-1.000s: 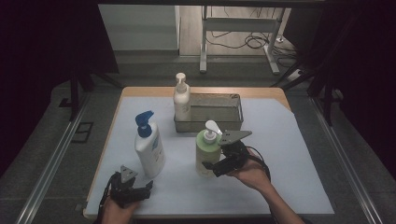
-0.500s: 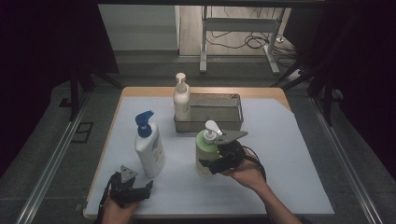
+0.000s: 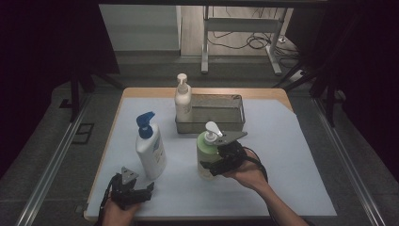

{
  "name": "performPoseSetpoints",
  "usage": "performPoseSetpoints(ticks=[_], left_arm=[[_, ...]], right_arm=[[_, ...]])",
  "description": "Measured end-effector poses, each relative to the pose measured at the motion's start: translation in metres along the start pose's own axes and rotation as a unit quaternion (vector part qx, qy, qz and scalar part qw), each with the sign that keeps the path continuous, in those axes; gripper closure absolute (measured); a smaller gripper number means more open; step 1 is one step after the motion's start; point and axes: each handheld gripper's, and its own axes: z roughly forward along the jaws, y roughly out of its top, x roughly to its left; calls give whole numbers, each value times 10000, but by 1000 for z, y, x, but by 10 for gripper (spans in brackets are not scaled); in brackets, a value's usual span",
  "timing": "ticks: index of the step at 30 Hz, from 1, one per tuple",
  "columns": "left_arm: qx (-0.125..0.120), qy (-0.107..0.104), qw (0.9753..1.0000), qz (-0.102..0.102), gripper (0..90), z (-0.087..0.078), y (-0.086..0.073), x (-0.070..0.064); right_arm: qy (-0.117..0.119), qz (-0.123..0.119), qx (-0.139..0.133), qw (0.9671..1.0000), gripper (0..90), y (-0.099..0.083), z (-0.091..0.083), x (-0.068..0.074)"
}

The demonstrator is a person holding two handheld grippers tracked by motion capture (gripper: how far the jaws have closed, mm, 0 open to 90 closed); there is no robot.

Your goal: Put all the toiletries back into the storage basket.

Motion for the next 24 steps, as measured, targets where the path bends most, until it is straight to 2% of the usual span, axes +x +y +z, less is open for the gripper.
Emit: performPoseSetpoints(ticks=[10,24], left_arm=[[0,-1,10000,-1,113,0,0,0],[-3,-5,10000,-5,113,0,0,0]], right_arm=[[-1,70,-27,10000,119,13,-9,-3],[-111,136,-81,9998,118,38,-21,-18]])
